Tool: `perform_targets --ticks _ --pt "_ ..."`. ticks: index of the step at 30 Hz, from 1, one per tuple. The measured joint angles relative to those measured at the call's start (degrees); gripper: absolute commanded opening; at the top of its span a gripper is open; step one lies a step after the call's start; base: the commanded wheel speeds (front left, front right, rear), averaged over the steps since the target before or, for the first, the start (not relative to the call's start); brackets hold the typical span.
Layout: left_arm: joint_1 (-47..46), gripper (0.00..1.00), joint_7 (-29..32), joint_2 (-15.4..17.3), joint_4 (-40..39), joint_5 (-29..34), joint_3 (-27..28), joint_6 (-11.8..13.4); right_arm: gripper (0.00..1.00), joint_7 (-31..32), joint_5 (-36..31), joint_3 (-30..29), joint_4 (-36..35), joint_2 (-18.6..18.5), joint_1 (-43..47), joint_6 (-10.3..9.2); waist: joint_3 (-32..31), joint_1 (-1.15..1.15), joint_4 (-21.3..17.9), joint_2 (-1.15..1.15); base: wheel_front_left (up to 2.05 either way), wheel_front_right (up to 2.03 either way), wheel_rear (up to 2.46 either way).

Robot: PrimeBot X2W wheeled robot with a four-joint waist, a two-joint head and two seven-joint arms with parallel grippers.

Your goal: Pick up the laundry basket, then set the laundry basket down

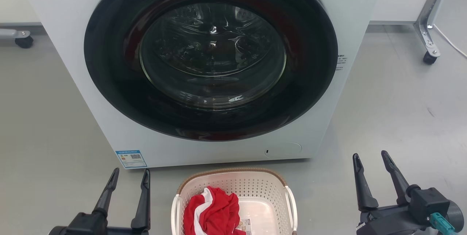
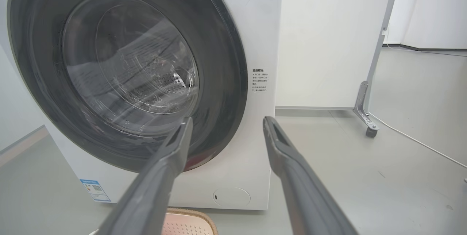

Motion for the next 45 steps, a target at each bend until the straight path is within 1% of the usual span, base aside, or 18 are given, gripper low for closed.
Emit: perform_targets --ticks 15,22,33,34,38,45 --pt "2.03 1.00 3.12 -0.62 -2.55 0.94 2.80 0.07 1.00 0.00 -1.91 -2.69 -3.53 0.73 2.53 -0.08 -0.11 0.00 0.16 0.00 0.00 0.00 0.00" --pt "2.93 1.00 4.44 -1.91 -3.55 2.56 3.78 0.07 1.00 0.00 -2.38 -3.19 -4.20 1.15 2.81 -0.09 -0.12 0.00 0.28 0.00 0.00 0.00 0.00" --pt "3.63 1.00 6.67 -2.94 -4.92 4.11 4.68 0.07 1.00 0.11 -2.90 -3.67 -4.75 1.68 3.11 -0.09 -0.04 0.00 0.44 0.00 0.00 0.00 0.00" --pt "3.85 0.00 6.91 -3.04 -4.88 4.20 4.70 0.07 0.00 0.12 -2.92 -3.61 -4.64 1.74 3.25 -0.08 -0.02 0.00 0.45 0.00 0.00 0.00 0.00" --pt "4.64 0.00 6.91 -3.72 -2.53 3.89 4.15 0.00 0.00 0.19 -2.83 -3.10 -2.40 2.58 4.61 -0.01 -0.02 0.00 0.45 0.00 0.00 0.00 0.00" --pt "4.89 0.00 7.60 -4.16 -1.74 1.97 5.10 -0.53 0.00 0.88 -0.70 -4.24 -1.87 3.00 4.89 0.52 -0.05 0.00 0.38 0.00 0.00 0.00 0.00"
